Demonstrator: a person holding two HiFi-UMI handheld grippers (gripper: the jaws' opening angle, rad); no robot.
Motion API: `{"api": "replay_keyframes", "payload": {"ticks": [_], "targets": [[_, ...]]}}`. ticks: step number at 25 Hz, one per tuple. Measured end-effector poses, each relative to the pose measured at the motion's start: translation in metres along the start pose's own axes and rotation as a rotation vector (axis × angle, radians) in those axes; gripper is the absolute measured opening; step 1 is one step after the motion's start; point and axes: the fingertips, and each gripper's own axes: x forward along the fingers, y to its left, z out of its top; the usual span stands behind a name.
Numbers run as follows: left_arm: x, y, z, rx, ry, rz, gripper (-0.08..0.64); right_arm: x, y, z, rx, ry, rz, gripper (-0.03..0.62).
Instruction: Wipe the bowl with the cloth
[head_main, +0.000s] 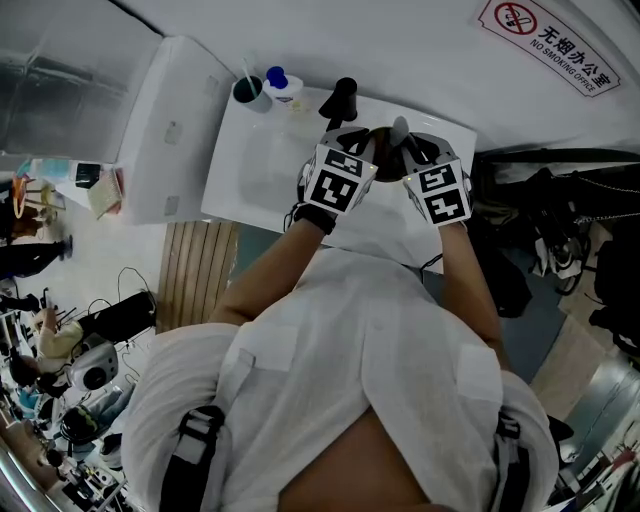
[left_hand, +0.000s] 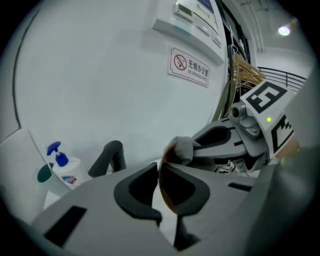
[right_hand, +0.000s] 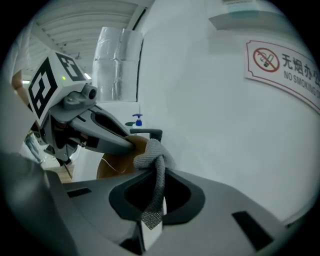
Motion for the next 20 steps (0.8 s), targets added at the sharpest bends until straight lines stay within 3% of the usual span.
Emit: {"api": "replay_keyframes", "payload": {"ticks": [6,15,17,20], "targets": [[0.003,-0.009,0.002,0.149,0.056,-0.023,0.032,0.002,0.001,0.002,-0.224,0.087,0.027,0.046],[0.012,-0.015,0.003,0.506,0.254,-0.068,0.032,0.009,0.015,0.013,-0.537,0.122,0.074,0.046],[0.012,-0.013,0.009,0.488,0.249,-0.07,0.028,0.008,0.013,0.017,-0.504,0.109,0.078,0.048],[0.008,-0.01,0.019,0.401,0.192,-0.055,0.021,0.005,0.007,0.023,-0.39,0.066,0.063,0.046]]}}
